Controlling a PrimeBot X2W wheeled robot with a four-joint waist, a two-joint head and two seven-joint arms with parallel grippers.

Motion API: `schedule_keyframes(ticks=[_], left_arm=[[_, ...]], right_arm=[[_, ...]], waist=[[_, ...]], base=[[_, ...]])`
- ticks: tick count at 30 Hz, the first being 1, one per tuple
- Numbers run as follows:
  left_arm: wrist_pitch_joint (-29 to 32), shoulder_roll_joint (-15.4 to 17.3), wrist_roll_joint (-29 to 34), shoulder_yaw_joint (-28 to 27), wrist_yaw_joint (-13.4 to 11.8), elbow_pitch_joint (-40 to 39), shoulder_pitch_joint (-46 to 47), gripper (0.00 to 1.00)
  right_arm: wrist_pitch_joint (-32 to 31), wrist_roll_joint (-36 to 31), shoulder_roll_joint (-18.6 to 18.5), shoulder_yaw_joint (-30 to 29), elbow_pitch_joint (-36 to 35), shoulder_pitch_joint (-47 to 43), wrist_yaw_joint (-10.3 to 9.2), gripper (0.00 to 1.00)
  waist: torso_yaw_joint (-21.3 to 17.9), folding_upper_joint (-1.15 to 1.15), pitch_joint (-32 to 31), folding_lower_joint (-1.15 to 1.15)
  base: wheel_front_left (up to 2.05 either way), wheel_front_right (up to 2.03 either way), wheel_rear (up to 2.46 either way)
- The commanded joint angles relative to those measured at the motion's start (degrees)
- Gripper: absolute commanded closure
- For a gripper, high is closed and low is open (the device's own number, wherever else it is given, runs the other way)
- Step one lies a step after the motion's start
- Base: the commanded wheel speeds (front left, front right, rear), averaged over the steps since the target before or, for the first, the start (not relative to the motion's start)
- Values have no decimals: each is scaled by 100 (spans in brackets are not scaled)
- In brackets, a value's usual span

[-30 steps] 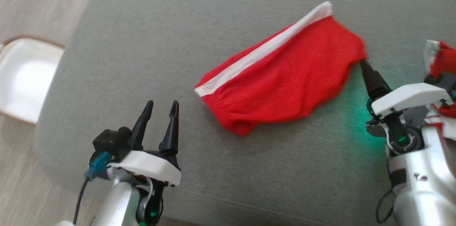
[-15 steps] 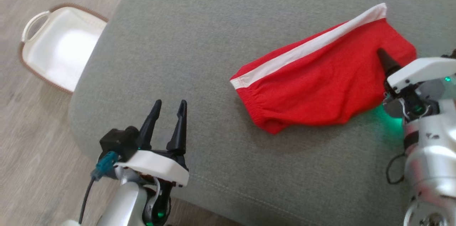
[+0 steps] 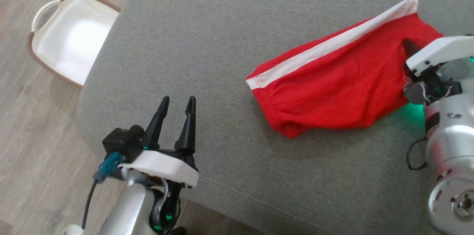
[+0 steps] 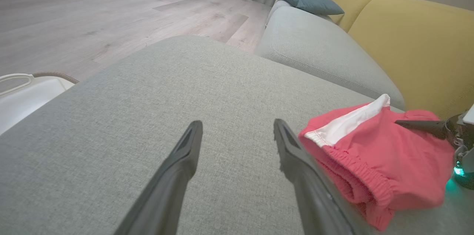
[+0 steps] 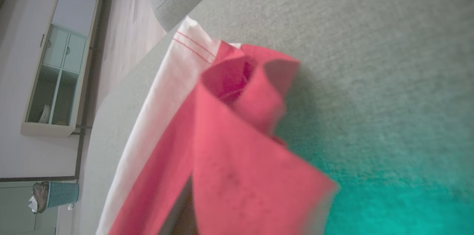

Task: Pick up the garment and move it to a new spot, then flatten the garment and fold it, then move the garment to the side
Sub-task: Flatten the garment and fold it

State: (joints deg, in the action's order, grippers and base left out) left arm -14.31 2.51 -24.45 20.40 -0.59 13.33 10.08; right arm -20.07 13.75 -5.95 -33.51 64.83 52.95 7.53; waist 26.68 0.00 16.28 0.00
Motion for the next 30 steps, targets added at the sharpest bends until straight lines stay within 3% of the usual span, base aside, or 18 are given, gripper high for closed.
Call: schedule_keyframes(ticks=[1, 11, 21, 30], left_arm=[[-69, 37, -21, -154, -30, -153, 204, 0], [-69, 37, 87, -301, 18, -67, 182, 0], [-69, 37, 239, -439, 104, 28, -8, 0], [-69, 37, 329, -530, 136, 59, -350, 0]], right_arm=[[64, 13, 177, 14, 26, 77, -4, 100], [619, 992, 301, 201, -445, -159, -4, 100], [1348, 2418, 306, 854, -748, -1187, -4, 100], [1901, 3625, 306, 1771, -1053, -2116, -4, 100]], waist=[[-61, 0, -17, 0], [-687, 0, -335, 0], [-1409, 0, -808, 0], [-1722, 0, -1162, 0]], base=[[0, 0, 0], [0, 0, 0], [0, 0, 0], [0, 0, 0]])
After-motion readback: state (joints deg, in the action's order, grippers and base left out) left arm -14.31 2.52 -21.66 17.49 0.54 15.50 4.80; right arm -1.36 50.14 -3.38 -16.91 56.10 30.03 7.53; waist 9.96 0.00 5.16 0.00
